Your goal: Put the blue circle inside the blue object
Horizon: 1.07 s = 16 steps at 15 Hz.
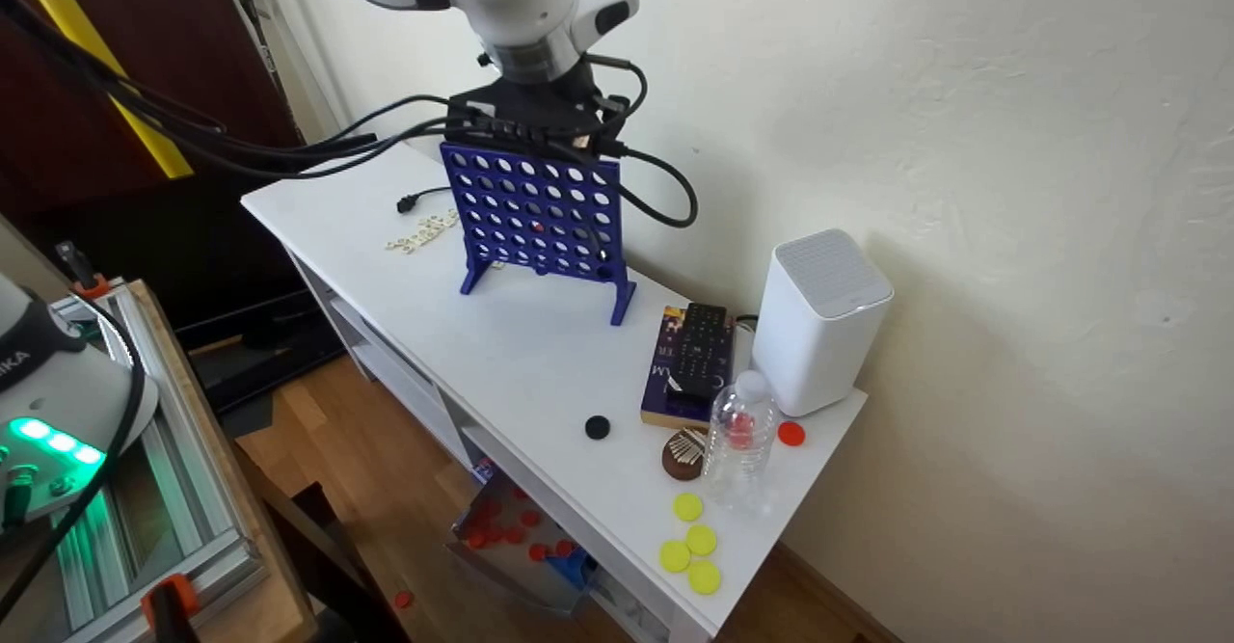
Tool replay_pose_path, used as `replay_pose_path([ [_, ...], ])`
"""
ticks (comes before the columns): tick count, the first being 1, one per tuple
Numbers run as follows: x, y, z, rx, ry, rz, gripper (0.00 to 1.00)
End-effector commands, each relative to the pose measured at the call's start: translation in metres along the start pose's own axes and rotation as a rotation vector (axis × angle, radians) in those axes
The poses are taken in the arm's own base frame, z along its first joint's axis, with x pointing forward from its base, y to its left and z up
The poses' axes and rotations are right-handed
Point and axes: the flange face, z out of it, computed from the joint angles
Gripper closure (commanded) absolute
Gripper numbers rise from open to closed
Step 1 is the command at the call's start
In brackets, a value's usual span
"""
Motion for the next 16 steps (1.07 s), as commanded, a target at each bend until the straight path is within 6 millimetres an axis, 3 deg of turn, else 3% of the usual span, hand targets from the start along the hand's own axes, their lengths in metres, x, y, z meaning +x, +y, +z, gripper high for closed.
replay_pose_path([
  [1,0.0057,0.0001,0.0002,0.006,0.036,-0.007,0.91],
  [10,0.0111,0.0048,0.0083,0.011,0.034,-0.016,0.91],
  [11,0.0090,0.0019,0.0028,0.000,0.034,-0.012,0.66],
  [15,0.0068,0.0014,0.0069,0.008,0.031,-0.007,0.66],
  [16,0.0067,0.0015,0.0073,0.009,0.031,-0.007,0.91],
])
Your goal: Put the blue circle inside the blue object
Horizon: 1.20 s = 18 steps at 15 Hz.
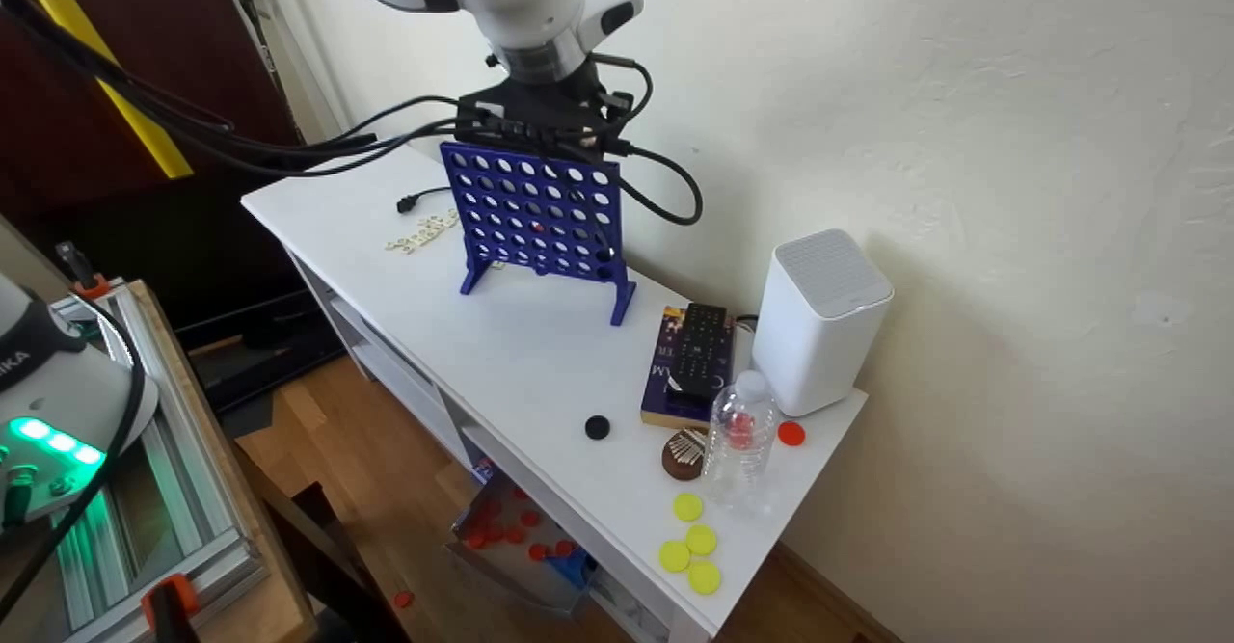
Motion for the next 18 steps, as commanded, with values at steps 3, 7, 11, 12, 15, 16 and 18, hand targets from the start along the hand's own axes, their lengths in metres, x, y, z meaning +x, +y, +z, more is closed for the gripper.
replay_pose_path([
  [3,0.002,0.004,-0.004,-0.010,0.054,-0.022,0.91],
  [7,-0.002,0.012,-0.006,-0.017,0.095,-0.038,0.91],
  [11,-0.009,0.015,-0.002,0.011,0.105,-0.051,0.91],
  [12,-0.010,0.015,-0.001,0.020,0.106,-0.053,0.91],
  [15,-0.014,0.019,0.001,0.066,0.114,-0.054,0.91],
  [16,-0.016,0.020,0.000,0.075,0.116,-0.055,0.91],
  [18,-0.017,0.024,-0.001,0.090,0.124,-0.054,0.91],
])
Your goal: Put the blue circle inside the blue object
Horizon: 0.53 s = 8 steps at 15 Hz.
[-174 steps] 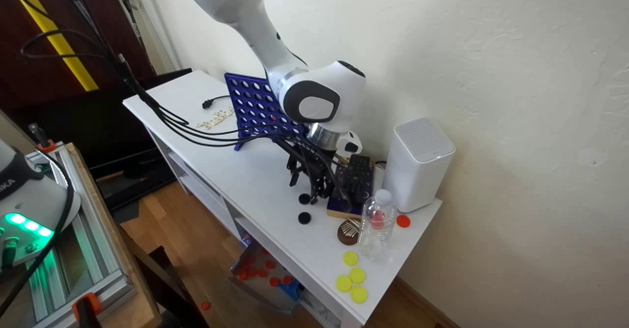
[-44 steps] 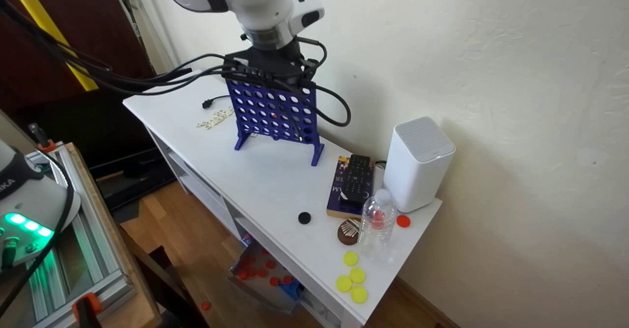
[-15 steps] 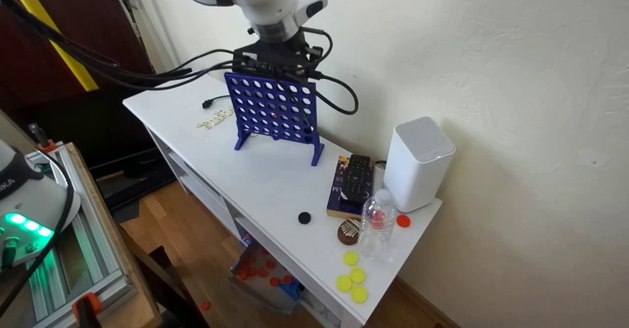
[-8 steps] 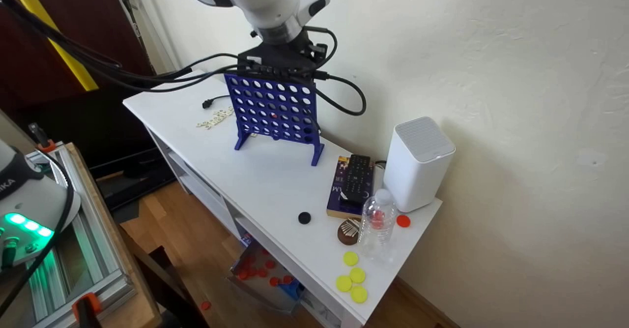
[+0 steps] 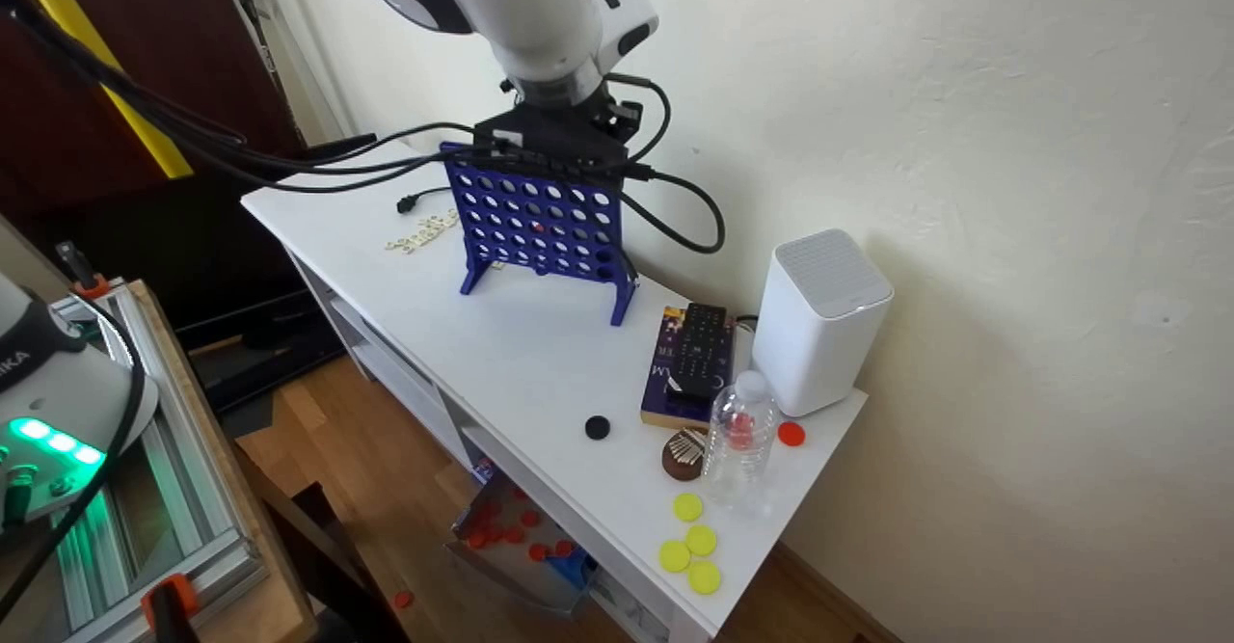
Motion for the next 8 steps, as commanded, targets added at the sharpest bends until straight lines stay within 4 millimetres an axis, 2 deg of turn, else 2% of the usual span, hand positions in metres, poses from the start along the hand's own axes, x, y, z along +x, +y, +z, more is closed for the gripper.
replay_pose_path([
  [1,0.0013,0.0068,0.0006,0.023,0.040,-0.013,0.91],
  [8,0.0024,0.0065,0.0041,0.053,0.060,-0.031,0.91],
])
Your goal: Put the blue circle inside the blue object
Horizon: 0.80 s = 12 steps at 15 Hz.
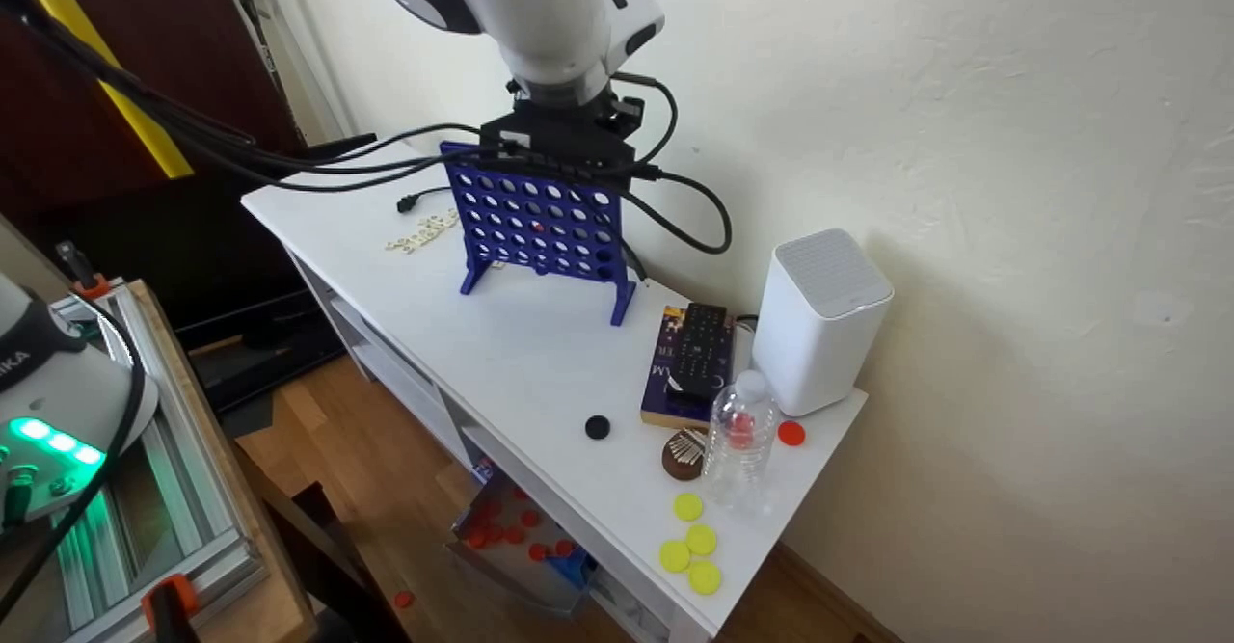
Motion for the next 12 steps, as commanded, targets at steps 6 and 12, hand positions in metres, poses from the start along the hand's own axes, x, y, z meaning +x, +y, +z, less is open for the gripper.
replay_pose_path([
  [6,-0.0013,0.0032,0.0124,0.012,0.031,-0.015,0.91],
  [12,-0.0008,0.0058,0.0144,-0.014,0.080,-0.012,0.91],
])
